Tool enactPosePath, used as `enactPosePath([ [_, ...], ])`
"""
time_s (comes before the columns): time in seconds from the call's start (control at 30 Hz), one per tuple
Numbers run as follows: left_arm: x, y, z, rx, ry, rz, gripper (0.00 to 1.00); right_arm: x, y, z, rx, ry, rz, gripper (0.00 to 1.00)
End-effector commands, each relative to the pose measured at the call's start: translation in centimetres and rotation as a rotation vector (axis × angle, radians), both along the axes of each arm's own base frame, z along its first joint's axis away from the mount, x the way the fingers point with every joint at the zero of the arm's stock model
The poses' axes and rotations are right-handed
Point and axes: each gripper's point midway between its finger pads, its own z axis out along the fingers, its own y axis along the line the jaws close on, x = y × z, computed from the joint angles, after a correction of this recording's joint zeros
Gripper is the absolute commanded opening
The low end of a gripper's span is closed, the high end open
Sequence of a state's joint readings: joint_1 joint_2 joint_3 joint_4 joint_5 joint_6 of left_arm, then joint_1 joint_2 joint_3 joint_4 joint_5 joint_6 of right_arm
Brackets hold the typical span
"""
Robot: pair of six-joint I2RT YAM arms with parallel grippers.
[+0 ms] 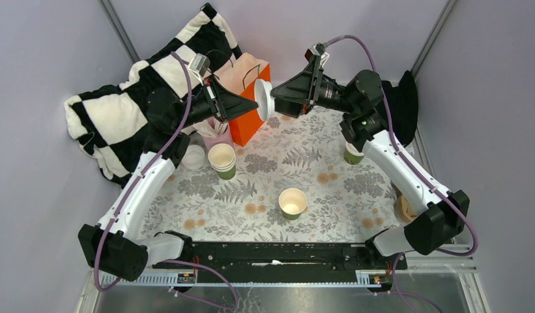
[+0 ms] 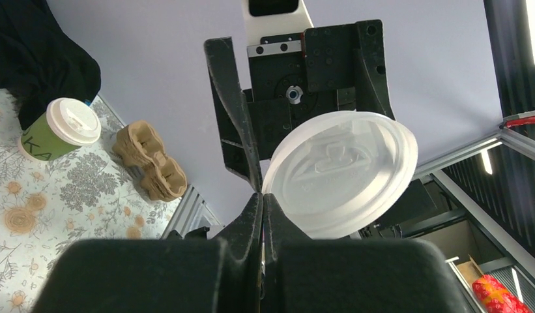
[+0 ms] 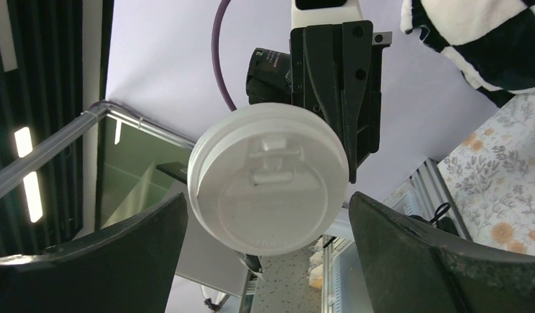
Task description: Pack the takeout coffee
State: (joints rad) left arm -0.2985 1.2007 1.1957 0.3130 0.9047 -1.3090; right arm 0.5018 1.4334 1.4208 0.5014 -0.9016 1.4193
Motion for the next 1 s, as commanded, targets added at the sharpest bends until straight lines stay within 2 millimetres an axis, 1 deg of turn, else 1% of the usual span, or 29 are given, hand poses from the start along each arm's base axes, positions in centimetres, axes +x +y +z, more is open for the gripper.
enactPosePath([
  [0.0, -0.6, -0.2, 1.9, -0.014, -0.095, 0.009, 0.0, -1.8, -0.6, 1.9, 0.069, -0.055, 0.052, 1.0],
  [0.4, 0.0, -0.8, 1.8, -0.007, -0.091, -0.005, 0.0, -1.5, -0.5, 1.3, 0.076, -0.019, 0.068, 1.0],
  [0.5, 0.1, -0.7, 1.9, -0.006, -0.092, 0.001, 0.0, -1.3, -0.4, 0.8, 0.048, -0.017, 0.04, 1.0],
  [0.6, 0.3, -0.7, 1.7, 0.008, -0.087, 0.014, 0.0, -0.7, -0.4, -0.1, -0.002, -0.028, -0.012, 1.0],
  [0.73, 0.4, -0.6, 1.2, 0.029, -0.079, 0.03, 0.0, -0.4, -0.4, -0.7, -0.042, -0.03, -0.046, 1.0],
  [0.87, 0.4, -0.6, 0.8, 0.037, -0.071, 0.028, 0.0, -0.3, -0.4, -0.3, -0.039, -0.042, -0.05, 1.0],
  [0.97, 0.3, -0.7, 0.8, 0.039, -0.073, 0.022, 0.0, -0.3, -0.4, -0.1, -0.026, -0.044, -0.042, 1.0],
])
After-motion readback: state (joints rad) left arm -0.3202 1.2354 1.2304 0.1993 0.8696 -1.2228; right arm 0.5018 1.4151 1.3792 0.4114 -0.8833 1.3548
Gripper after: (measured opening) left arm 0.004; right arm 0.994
